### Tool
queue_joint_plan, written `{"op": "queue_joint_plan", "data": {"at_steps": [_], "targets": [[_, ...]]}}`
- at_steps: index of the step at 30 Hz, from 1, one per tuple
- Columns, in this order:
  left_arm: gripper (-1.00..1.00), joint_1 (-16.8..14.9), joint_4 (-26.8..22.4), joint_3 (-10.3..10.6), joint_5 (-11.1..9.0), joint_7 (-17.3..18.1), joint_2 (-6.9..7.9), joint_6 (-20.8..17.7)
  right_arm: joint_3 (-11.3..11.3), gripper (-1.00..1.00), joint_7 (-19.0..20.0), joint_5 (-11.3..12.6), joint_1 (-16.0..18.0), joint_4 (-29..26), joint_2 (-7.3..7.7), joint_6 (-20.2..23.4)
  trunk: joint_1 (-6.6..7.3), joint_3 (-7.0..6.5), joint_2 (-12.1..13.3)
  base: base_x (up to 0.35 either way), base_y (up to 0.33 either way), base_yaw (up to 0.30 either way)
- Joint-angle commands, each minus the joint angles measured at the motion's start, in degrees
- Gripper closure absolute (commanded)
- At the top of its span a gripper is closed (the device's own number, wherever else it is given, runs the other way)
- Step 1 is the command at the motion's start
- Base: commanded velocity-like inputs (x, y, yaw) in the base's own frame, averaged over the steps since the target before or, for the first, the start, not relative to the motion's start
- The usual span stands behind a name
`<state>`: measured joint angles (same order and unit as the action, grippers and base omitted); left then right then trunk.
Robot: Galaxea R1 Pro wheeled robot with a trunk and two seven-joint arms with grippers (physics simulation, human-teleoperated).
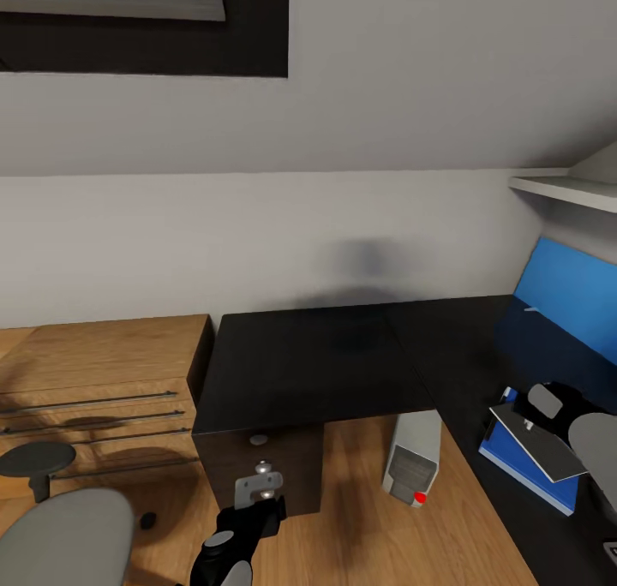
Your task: In the bedroom, organize the workspace by keeping the computer under the desk, ensuring the monitor is on the desk, placing the keyboard on the desk next to the monitor, placing the mouse on the desk next to the keyboard, moving the folder from the swivel chair onto the desk next to the mouse, stacking the notebook on top of the folder with the pen on top of the notebook, and positioning the swivel chair next to the desk.
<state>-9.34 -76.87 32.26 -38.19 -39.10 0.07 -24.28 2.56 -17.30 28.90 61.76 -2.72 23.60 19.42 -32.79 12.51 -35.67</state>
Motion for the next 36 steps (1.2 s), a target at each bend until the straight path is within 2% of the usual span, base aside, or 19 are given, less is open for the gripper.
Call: {"op": "queue_joint_plan", "data": {"at_steps": [1, 22, 36], "targets": [[-1.00, -0.06, -0.07, 0.08, -0.34, -0.45, 0.01, -0.15, 0.26, 1.00, -0.16, -0.02, 0.01, -0.01, -0.01, 0.38, -0.02, 0.09, -0.08, 0.000, 0.000, 0.000], [-1.00, -0.06, -0.03, 0.37, -0.55, -0.45, 0.04, -0.15, 0.42, 1.00, 0.09, 0.52, -0.14, 2.83, -0.13, 0.38, -0.02, 0.09, -0.08, 0.000, 0.000, 0.000], [-1.00, -0.06, 0.23, 0.43, -0.92, -0.20, 0.11, -0.15, 0.42, 1.00, 0.07, 0.49, -0.15, 3.42, -0.06, -0.07, -0.02, 0.09, -0.08, 0.074, -0.079, 0.000]]}}
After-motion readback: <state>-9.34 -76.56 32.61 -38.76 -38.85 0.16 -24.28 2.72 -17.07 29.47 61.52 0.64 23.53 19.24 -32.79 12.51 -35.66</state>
